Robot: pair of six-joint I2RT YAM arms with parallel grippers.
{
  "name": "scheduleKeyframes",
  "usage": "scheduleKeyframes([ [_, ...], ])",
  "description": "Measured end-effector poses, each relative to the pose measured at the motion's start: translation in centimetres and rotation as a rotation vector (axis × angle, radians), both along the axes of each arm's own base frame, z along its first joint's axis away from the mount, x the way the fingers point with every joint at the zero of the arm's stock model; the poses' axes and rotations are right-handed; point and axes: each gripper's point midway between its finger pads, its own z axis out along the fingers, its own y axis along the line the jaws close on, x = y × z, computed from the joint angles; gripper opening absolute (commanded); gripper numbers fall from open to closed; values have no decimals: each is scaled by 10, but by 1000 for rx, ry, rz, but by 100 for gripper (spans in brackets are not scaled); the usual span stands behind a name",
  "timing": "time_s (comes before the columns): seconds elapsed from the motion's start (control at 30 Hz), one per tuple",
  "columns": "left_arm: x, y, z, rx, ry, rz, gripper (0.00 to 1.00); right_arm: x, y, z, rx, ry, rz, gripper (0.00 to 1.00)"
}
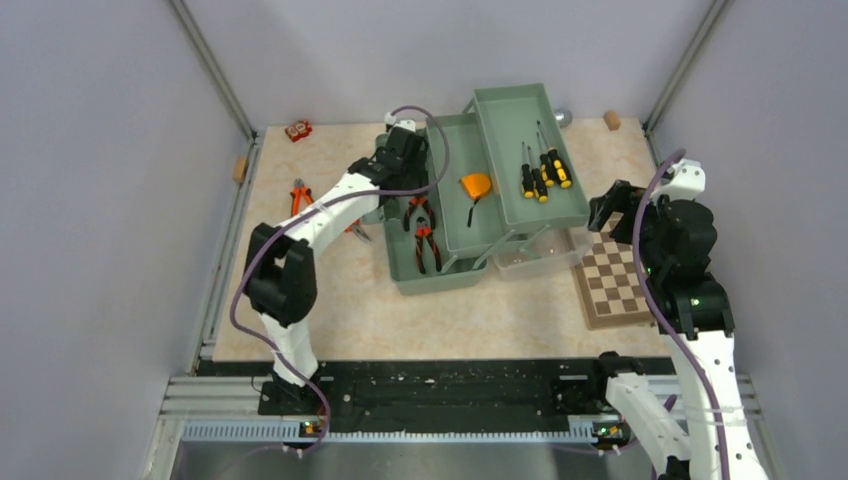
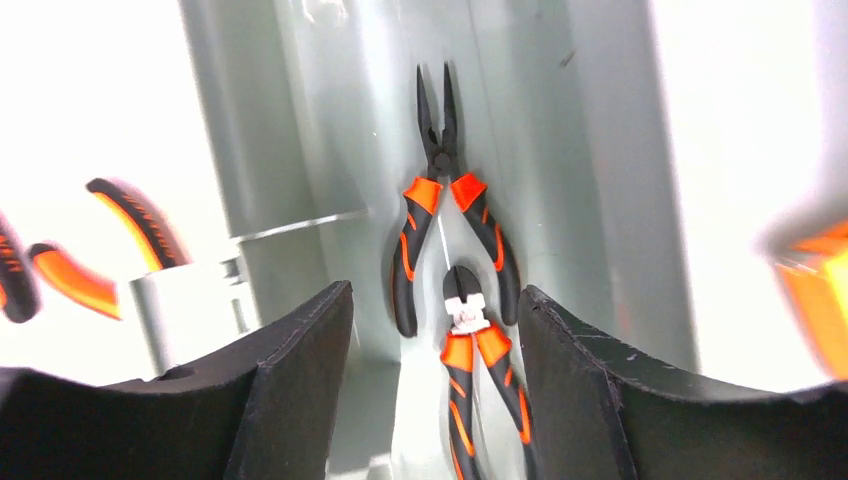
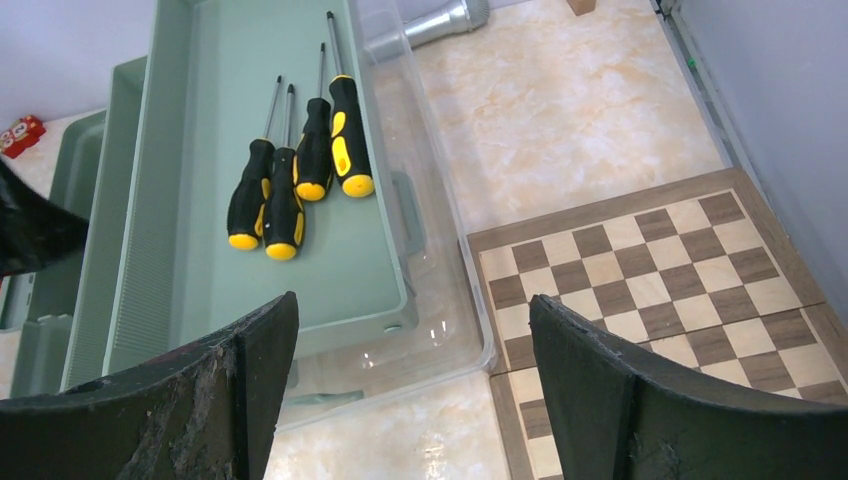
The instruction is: Pack the tool kit
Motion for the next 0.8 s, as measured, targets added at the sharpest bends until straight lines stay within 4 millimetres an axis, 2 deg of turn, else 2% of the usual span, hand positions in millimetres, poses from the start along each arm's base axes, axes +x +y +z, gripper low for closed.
scheduleKeyframes([
  [0.1, -7, 9, 45, -46, -79, 8, 67, -1, 0, 0, 0, 0, 0, 85],
  [0.17, -11, 22, 72, -73, -128, 26, 67, -1, 0, 0, 0, 0, 0, 85],
  [0.27, -14, 60, 106, -99, -197, 95, 67, 0, 0, 0, 1, 0, 1, 85],
  [0.37, -13, 105, 121, -96, -236, 188, 67, 0, 1, 0, 1, 0, 3, 85],
  [0.47, -12, 149, 114, -71, -224, 284, 66, 0, 1, 0, 2, 0, 5, 85],
  [0.6, -10, 198, 91, -38, -171, 388, 66, 1, 1, -1, 2, 5, 7, 85],
  [0.8, -7, 264, 37, -19, -46, 527, 64, 1, 1, -1, -5, 6, 9, 85],
])
